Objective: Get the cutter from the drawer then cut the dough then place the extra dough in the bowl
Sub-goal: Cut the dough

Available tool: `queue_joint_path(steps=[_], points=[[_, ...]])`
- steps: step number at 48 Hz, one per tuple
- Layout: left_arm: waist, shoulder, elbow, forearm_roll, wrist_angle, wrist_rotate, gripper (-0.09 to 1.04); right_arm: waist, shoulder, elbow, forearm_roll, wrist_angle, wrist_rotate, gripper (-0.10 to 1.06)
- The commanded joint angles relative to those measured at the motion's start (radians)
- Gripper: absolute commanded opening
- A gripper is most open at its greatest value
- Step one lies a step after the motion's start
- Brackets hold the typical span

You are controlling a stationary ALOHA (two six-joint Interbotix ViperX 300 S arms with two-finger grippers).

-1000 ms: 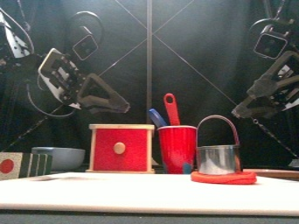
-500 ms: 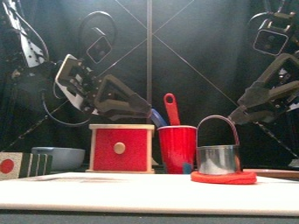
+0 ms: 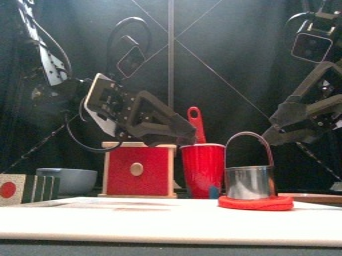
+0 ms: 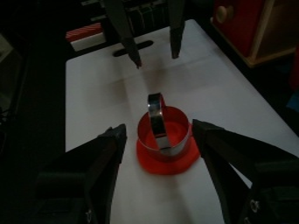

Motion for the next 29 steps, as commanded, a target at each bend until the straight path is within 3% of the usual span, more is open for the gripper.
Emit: queue_joint_path(steps=[1,29], points=[[0.003,-0.006,-0.037,0.002,-0.011,0.002,0.81,0.003,-0.008,-0.02,0.0,-0.009,0.0,0.93],[-0.014,0.058,-0.114,0.002,-0.005,-0.005,0.81,0.0,0.02,-0.028,0.012,-0.009,0.0,0.92]])
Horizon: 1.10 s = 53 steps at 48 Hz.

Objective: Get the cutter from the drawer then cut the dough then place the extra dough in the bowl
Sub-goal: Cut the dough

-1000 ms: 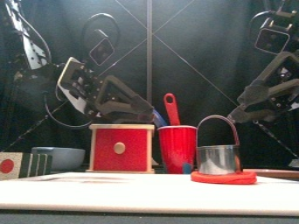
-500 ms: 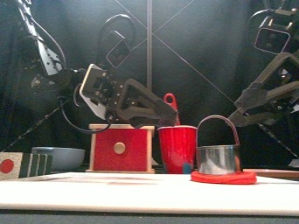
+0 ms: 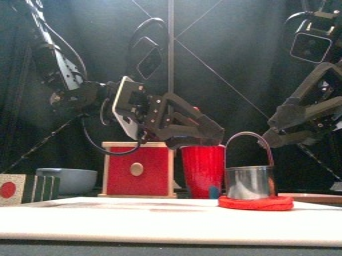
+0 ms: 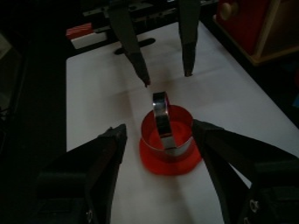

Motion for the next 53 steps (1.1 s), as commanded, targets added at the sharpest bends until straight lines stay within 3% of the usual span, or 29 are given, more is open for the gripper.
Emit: queue_joint_path(steps=[1,42,53], points=[[-0.012,-0.014,-0.021,0.0,-0.005,-0.002,0.81,0.0,-0.008,-0.017,0.005,-0.011,-0.002,0.92],[-0.031,0.037,-0.061,-0.037,0.02,-0.006,0.8,-0.006,0.041,-0.046,0.008,-0.009,-0.003,0.92],[-0.034,0.035,-0.063,-0.035,0.021,-0.006,0.73,-0.008,0.044,-0.052,0.008,-0.009,-0.003,0.92]])
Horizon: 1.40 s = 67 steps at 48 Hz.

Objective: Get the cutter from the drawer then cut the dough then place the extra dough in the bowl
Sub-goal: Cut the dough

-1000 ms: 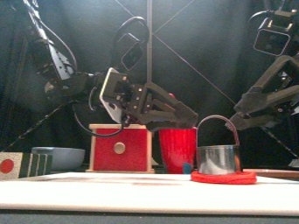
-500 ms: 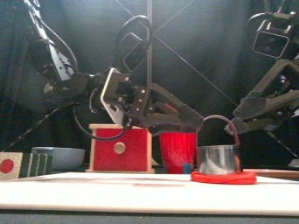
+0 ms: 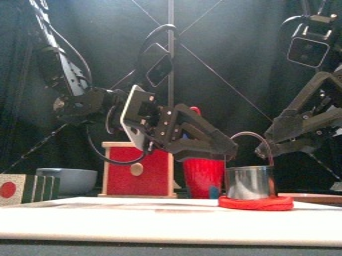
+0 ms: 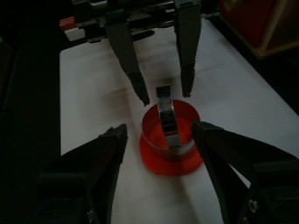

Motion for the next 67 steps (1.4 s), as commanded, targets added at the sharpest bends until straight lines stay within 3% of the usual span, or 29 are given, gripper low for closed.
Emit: queue_joint_path(steps=[1,22,40,67], points=[[-0.003,-0.017,-0.02,0.0,-0.005,0.0,0.72,-0.002,-0.017,-0.014,0.0,-0.009,-0.003,0.92],[-0.003,-0.015,-0.017,-0.002,-0.005,0.0,0.67,-0.003,-0.012,-0.015,0.0,-0.008,-0.003,0.9],[-0.005,-0.015,-0.017,-0.002,-0.005,0.0,0.66,-0.003,-0.011,-0.015,-0.003,-0.005,-0.003,0.63],[-0.006,-0.006,-0.02,-0.002,0.002,0.0,0.66,-0.021,0.003,-0.006,0.046,0.008,-0.003,0.63]])
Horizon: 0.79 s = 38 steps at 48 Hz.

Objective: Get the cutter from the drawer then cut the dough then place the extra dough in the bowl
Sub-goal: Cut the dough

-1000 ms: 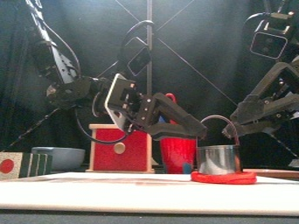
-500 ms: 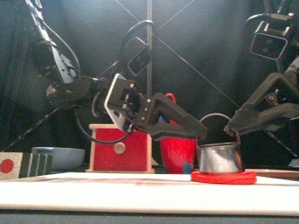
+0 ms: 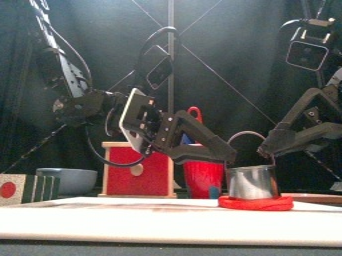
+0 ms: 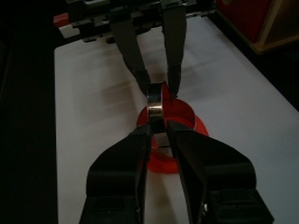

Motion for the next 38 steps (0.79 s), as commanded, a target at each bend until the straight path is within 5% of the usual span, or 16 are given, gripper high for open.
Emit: queue_joint_path(steps=[1,25,38], points=[[-0.003,-0.017,-0.018,0.0,-0.003,0.0,0.66,-0.006,-0.014,-0.003,0.012,-0.003,0.002,0.63],[-0.005,-0.008,-0.017,-0.003,-0.003,0.0,0.65,-0.008,0.002,-0.003,0.043,0.003,0.002,0.63],[-0.005,0.005,-0.02,-0.008,-0.003,0.0,0.54,-0.008,0.008,-0.006,0.043,0.011,0.002,0.62]])
